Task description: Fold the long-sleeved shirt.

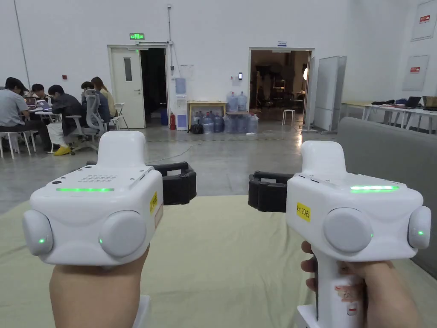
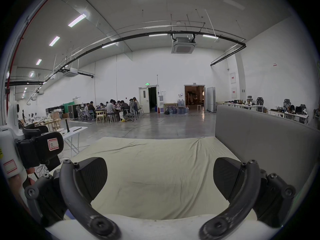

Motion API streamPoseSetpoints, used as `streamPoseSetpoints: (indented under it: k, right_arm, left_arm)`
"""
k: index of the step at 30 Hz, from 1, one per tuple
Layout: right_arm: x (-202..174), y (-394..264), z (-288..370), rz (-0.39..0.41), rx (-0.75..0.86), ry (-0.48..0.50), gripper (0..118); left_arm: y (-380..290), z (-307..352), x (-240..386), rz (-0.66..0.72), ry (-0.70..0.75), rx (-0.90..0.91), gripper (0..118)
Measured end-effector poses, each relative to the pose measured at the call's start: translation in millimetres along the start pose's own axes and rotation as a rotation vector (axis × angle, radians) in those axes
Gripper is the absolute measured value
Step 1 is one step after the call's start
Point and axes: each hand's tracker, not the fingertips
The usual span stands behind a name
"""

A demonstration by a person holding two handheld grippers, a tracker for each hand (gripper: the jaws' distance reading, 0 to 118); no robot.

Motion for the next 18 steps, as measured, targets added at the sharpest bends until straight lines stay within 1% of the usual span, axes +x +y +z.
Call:
streamPoseSetpoints:
  k: [5,18]
  right_arm:
    - [-3.5,-1.6,-0.8,0.028,0.002,-0.017,118]
    - [-6.4,-3.4,-4.4,0.021,-0.007,-0.019,118]
  left_arm:
    - [0.4,0.2,0.7,-0.005,-0.001,0.002,118]
    - [-0.5,-1.3,-2.3,0.0,0.0,-0.001,118]
